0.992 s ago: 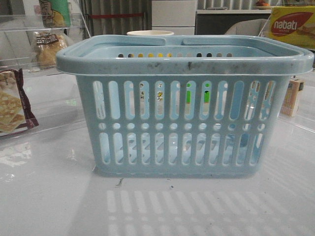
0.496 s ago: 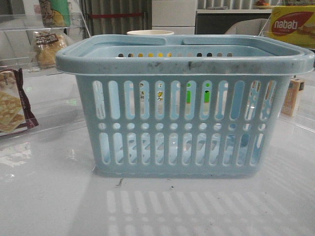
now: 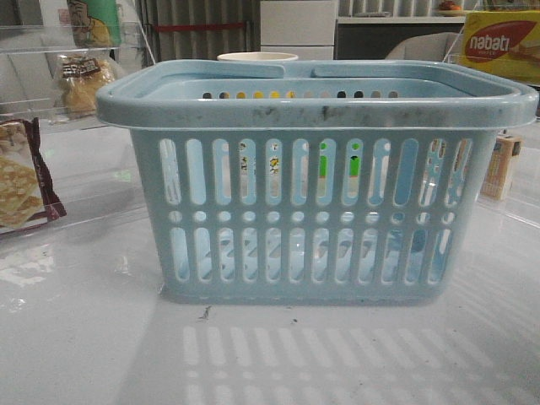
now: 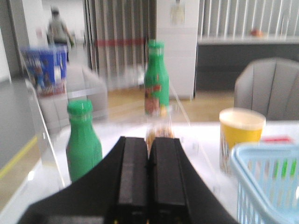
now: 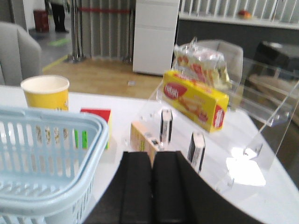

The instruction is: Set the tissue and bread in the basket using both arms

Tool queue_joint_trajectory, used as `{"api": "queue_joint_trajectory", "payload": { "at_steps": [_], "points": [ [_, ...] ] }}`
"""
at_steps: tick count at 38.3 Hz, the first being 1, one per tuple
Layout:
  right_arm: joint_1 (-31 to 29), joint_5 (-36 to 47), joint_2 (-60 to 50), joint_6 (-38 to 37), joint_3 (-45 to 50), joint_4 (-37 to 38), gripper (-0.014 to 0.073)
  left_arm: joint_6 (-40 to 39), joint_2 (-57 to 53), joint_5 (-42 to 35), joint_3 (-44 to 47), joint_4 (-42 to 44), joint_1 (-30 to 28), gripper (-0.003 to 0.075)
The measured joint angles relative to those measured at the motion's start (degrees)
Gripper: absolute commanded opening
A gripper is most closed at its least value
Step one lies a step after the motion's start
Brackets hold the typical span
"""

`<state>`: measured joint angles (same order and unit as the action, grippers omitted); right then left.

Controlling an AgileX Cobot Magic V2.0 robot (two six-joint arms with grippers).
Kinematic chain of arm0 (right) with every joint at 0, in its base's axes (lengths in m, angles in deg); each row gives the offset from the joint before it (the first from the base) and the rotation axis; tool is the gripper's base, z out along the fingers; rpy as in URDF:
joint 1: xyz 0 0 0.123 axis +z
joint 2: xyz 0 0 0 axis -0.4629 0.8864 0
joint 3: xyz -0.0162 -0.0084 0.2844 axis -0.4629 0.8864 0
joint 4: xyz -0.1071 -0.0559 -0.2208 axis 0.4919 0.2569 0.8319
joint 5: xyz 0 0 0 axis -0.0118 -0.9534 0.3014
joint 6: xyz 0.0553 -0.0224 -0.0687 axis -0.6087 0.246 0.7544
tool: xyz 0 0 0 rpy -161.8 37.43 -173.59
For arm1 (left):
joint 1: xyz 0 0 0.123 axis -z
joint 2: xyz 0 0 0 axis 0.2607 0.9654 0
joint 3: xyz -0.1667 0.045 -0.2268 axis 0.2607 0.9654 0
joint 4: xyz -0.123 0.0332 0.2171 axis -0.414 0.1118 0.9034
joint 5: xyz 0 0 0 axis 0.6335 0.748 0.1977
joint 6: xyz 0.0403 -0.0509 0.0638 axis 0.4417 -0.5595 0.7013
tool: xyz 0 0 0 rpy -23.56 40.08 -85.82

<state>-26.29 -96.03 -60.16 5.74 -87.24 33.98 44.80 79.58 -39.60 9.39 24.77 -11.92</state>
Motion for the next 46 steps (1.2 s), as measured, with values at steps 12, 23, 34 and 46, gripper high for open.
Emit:
{"api": "queue_joint_trajectory", "payload": {
  "at_steps": [12,23,34,46],
  "points": [
    [0.0,-12.2,16.2,0.0,-0.1,0.0,0.0057,0.0,13.7,14.1,-0.6,0.0,0.0,0.01],
    [0.0,-13.3,22.9,0.0,0.3,-0.1,0.0473,1.2,19.0,14.3,-0.1,0.0,0.0,0.0506],
    [0.0,-10.4,27.7,-0.6,2.0,-0.1,0.0519,2.0,19.3,13.3,0.5,-2.3,2.9,0.0503],
    [-6.7,-6.0,39.6,-2.6,-5.3,-0.1,0.0519,2.7,19.3,12.4,0.5,-2.5,12.2,0.0431]
  ]
}}
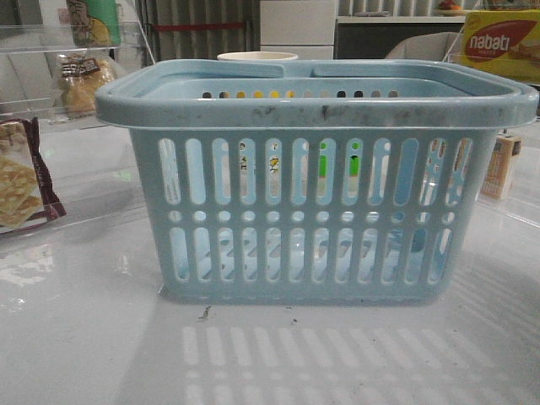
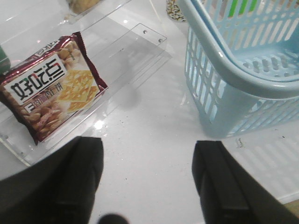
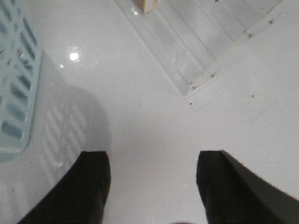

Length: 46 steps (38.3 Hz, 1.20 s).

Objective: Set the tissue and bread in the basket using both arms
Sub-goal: 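Close the right gripper on the white tissue pack and lift it, then carry the tissue pack over the basket and open the right gripper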

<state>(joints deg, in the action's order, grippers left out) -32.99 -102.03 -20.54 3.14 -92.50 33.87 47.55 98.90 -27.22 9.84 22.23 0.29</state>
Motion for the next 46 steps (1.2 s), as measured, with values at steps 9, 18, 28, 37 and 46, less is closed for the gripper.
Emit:
{"api": "queue_joint_trajectory", "payload": {
  "at_steps": [9,18,28,37,46],
  "points": [
    [-5.5,0.6,13.5,-0.1,-11.3,0.0,0.0519,0.1,0.0,-0.1,0.0,0.0,0.8,0.038],
    [-6.0,1.0,25.6,0.3,-22.8,0.8,0.0519,0.2,0.0,-0.3,0.0,0.0,0.8,0.0326],
    [-6.0,1.1,37.1,0.9,-33.6,4.2,0.0519,0.2,0.0,-0.5,0.0,0.0,0.8,0.0259],
    [-6.0,3.4,43.7,1.0,-38.2,4.3,0.0481,0.2,0.0,-0.5,0.0,0.0,0.8,0.0201],
    [-6.0,5.4,46.0,1.0,-38.3,4.5,0.0207,0.2,0.0,-0.6,0.0,0.0,0.8,0.0148]
  ]
}}
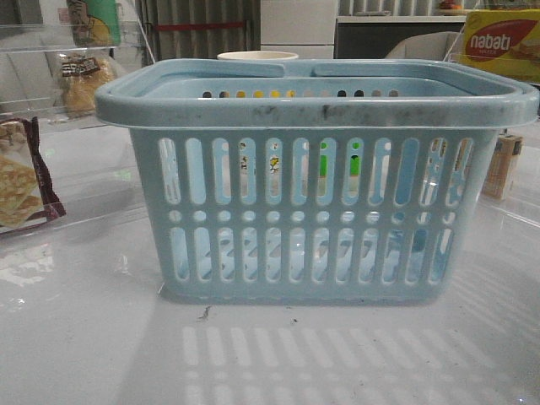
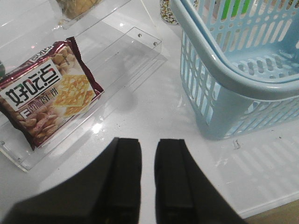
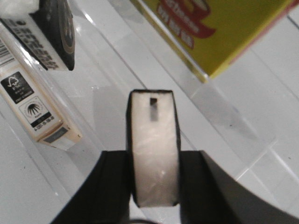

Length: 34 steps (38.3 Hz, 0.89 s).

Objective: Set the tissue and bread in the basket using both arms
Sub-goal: 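Carry the tissue pack over the basket and open the right gripper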

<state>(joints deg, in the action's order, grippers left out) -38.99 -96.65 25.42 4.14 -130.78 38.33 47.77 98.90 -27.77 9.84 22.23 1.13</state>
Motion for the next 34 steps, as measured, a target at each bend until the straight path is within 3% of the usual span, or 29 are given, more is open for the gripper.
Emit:
{"api": "queue_joint_trajectory", "payload": {
  "at_steps": [10,18,26,34],
  "points": [
    [0.6,0.0,-2.9,0.1,0.0,-0.3,0.0169,0.0,0.0,0.0,0.0,0.0,0.0,0.0109],
    [5.2,-1.3,-11.4,0.1,0.0,-0.4,0.0169,0.0,0.0,0.0,0.0,0.0,0.0,0.0109],
    [18.6,-5.3,-19.2,0.1,-0.1,-1.8,0.0169,0.0,0.0,0.0,0.0,0.0,0.0,0.0109],
    [34.0,-6.5,-16.3,0.1,-0.1,-5.4,0.0187,0.0,0.0,0.0,0.0,0.0,0.0,0.0109]
  ]
}}
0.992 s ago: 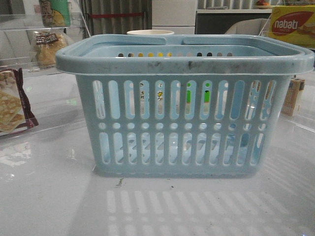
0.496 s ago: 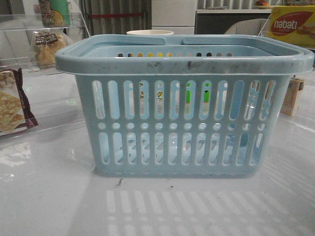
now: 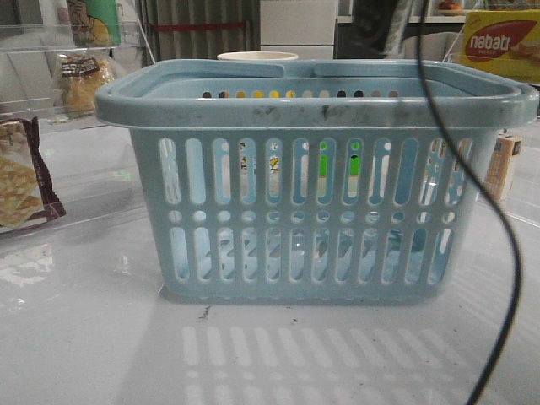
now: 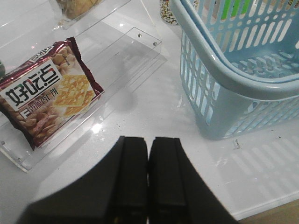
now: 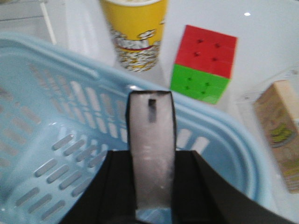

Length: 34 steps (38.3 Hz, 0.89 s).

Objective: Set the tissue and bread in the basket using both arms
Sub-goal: 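Carry the tissue pack over the basket and open the right gripper, then raise the right gripper up out of the basket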

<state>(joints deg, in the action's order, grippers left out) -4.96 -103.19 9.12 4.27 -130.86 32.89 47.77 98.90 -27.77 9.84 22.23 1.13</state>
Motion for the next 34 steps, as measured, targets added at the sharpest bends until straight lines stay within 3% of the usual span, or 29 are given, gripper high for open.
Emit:
{"api": "queue_joint_trajectory", "payload": {
  "at_steps": [3,7,9,21,34],
  "points": [
    [3.5,0.0,2.8,0.0,0.0,-0.3,0.0265,0.0,0.0,0.0,0.0,0.0,0.0,0.0109],
    [5.2,0.0,5.9,0.0,0.0,-0.4,0.0475,0.0,0.0,0.0,0.0,0.0,0.0,0.0109],
    [5.2,-0.2,6.7,0.0,0.0,-0.4,0.0531,0.0,0.0,0.0,0.0,0.0,0.0,0.0109],
    [5.2,-3.0,0.5,0.1,0.9,-0.4,0.0528,0.0,0.0,0.0,0.0,0.0,0.0,0.0109],
    [5.2,-3.0,-20.1,1.3,16.1,2.3,0.0528,0.0,0.0,0.0,0.0,0.0,0.0,0.0109]
  ]
}}
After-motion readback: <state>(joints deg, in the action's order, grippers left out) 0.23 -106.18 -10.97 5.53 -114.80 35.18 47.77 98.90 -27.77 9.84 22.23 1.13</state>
